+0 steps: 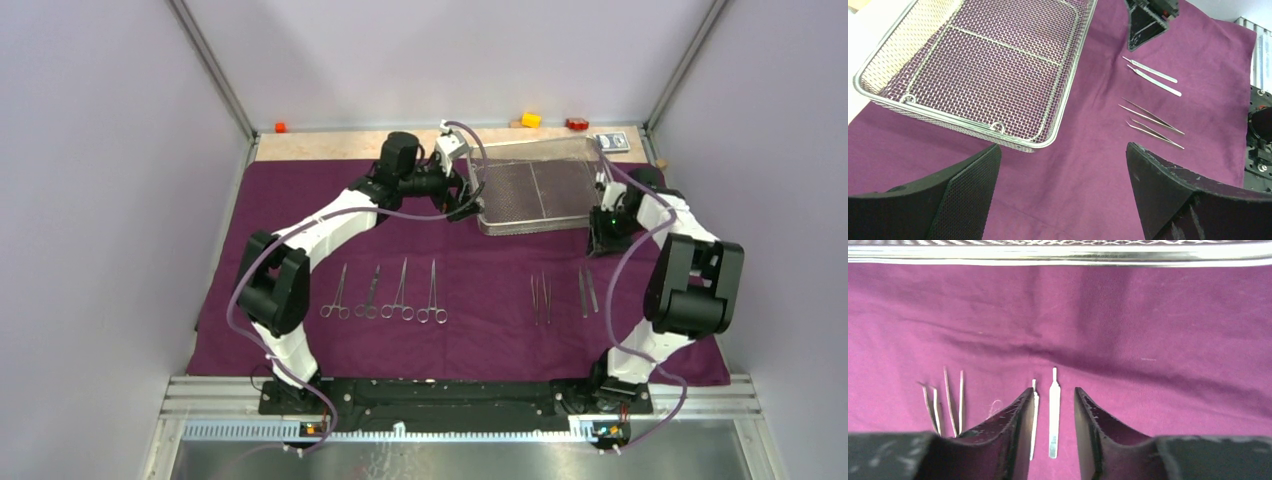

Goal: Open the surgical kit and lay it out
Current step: Place the medical item in the surgical kit.

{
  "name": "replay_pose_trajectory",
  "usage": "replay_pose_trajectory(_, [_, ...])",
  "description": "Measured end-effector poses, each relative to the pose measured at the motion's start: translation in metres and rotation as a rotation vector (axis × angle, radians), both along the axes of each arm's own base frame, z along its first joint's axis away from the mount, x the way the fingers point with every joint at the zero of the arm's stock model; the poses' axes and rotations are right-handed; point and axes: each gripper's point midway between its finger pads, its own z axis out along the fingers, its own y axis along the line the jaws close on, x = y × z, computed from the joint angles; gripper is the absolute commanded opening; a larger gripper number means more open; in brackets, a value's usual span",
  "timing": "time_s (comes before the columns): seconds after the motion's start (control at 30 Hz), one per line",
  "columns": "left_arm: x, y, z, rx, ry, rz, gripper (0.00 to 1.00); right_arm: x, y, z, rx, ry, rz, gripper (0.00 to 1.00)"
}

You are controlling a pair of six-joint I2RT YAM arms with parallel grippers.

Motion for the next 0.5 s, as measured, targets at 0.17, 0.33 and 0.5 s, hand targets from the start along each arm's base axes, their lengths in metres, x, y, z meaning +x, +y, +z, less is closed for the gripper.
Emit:
replay_pose_trajectory(0.17, [0.003, 0.005, 0.004, 0.014, -0.035, 0.023, 0.99, 0.012, 0.002, 0.042, -0.007, -0.125, 0.006, 0.52])
replay_pose_trajectory(0.33, [0.01, 0.017, 0.009, 0.032, -0.058, 0.066, 0.99, 0.036, 0.014, 0.085, -0.028, -0.264, 0.049, 0.57])
replay_pose_trajectory(0.5, [0.021, 0.042, 0.013, 0.034, -0.055, 0.12, 0.99, 0.062, 0.054, 0.112, -0.018, -0.368, 0.14, 0.58])
